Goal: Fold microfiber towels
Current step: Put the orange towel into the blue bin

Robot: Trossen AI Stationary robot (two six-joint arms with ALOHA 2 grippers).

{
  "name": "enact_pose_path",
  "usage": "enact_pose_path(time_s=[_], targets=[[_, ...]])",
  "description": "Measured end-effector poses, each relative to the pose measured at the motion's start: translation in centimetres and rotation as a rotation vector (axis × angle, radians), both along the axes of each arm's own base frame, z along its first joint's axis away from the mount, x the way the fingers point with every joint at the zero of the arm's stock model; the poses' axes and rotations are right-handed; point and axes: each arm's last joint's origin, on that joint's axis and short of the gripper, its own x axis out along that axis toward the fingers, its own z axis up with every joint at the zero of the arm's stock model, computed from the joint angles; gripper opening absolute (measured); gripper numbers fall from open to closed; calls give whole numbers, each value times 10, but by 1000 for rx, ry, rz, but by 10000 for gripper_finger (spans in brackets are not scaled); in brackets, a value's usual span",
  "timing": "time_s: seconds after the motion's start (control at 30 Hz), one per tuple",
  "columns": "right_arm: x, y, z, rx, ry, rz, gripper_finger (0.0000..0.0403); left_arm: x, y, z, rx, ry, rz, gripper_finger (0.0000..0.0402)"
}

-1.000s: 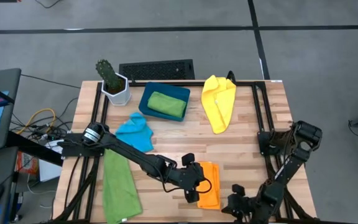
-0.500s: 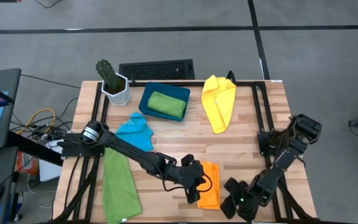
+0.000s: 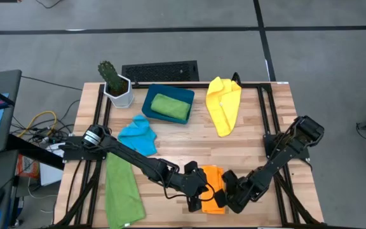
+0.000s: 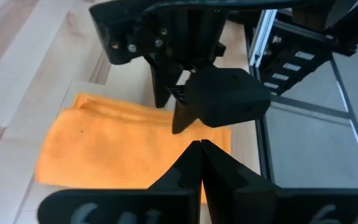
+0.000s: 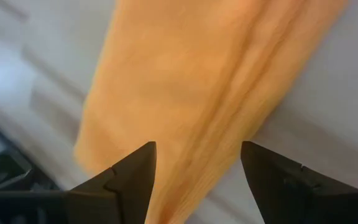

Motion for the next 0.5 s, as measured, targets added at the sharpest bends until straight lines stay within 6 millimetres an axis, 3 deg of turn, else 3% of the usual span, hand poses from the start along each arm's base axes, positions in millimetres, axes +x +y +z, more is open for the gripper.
enact_pose_path(time_s=[0.4,0.5], targets=[[17,-10,-22,9,76,-59,259,0,10,6,32,8,-34,0],[21,-9,-25,14,107,-58,239,-1,14,6,51,27,-38,0]])
